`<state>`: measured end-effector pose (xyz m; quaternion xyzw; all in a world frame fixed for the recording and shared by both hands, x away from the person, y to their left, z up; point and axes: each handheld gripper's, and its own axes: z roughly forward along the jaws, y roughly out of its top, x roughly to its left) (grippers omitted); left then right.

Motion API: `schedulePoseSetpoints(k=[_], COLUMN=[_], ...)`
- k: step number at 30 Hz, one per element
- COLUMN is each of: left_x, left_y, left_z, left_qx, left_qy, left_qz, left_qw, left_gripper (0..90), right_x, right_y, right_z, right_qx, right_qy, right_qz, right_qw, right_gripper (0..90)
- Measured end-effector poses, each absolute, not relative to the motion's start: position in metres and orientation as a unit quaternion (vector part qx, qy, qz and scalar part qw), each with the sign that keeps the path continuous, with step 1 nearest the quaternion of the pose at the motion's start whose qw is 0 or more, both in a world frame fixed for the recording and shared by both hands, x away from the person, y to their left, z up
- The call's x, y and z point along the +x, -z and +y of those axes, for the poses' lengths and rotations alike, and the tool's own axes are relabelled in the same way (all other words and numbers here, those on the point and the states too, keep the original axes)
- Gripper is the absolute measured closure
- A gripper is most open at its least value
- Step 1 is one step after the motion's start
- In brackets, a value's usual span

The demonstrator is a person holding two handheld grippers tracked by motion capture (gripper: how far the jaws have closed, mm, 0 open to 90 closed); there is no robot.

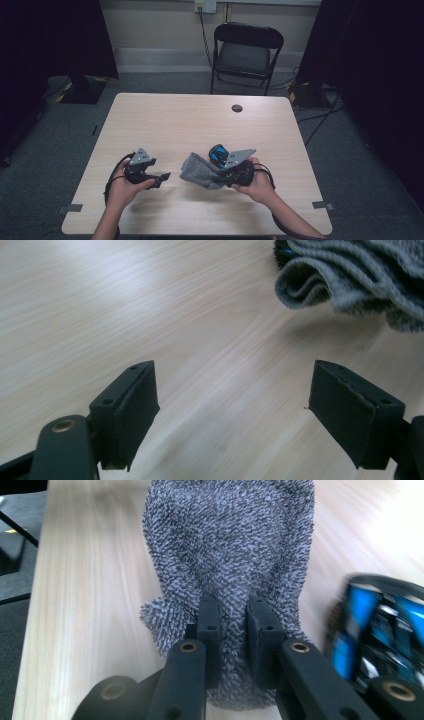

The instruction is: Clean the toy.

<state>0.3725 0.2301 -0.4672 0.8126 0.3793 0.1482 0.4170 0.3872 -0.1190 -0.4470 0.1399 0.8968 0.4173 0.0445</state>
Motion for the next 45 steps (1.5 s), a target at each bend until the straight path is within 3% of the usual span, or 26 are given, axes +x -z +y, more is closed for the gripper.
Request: schedulePoseSetpoints(k=[7, 13, 23, 30, 35, 45], left_x=[0.369, 0.373, 0.382, 0.388, 0.387, 0.372], left_y=[0.46, 0.461, 0.466, 0.466, 0.473, 0.473], left_z=[0.246, 0.238, 0.212, 0.204, 0.2, 0.212], left_qx=[0.8, 0.805, 0.822, 0.824, 0.837, 0.847], left_qy=[-0.164, -0.155, -0.144, -0.144, -0.124, -0.108], left_qz=[0.389, 0.378, 0.343, 0.327, 0.318, 0.312], left_qw=[0.427, 0.43, 0.431, 0.44, 0.428, 0.417], left_gripper=[19.7, 20.0, 25.6, 35.9, 50.1, 55.9], right_x=[0.389, 0.395, 0.404, 0.403, 0.406, 0.423], right_y=[0.466, 0.48, 0.481, 0.479, 0.478, 0.473], right_z=[-0.085, -0.068, -0.062, -0.062, -0.061, -0.061], right_qx=[0.109, 0.093, 0.082, 0.078, 0.081, 0.103], right_qy=[-0.398, -0.39, -0.382, -0.376, -0.372, -0.371], right_qz=[0.911, 0.916, 0.92, 0.922, 0.923, 0.918], right_qw=[0.031, 0.023, 0.037, 0.05, 0.052, 0.089], right_gripper=[78.6, 76.8, 65.2, 56.8, 52.8, 48.5])
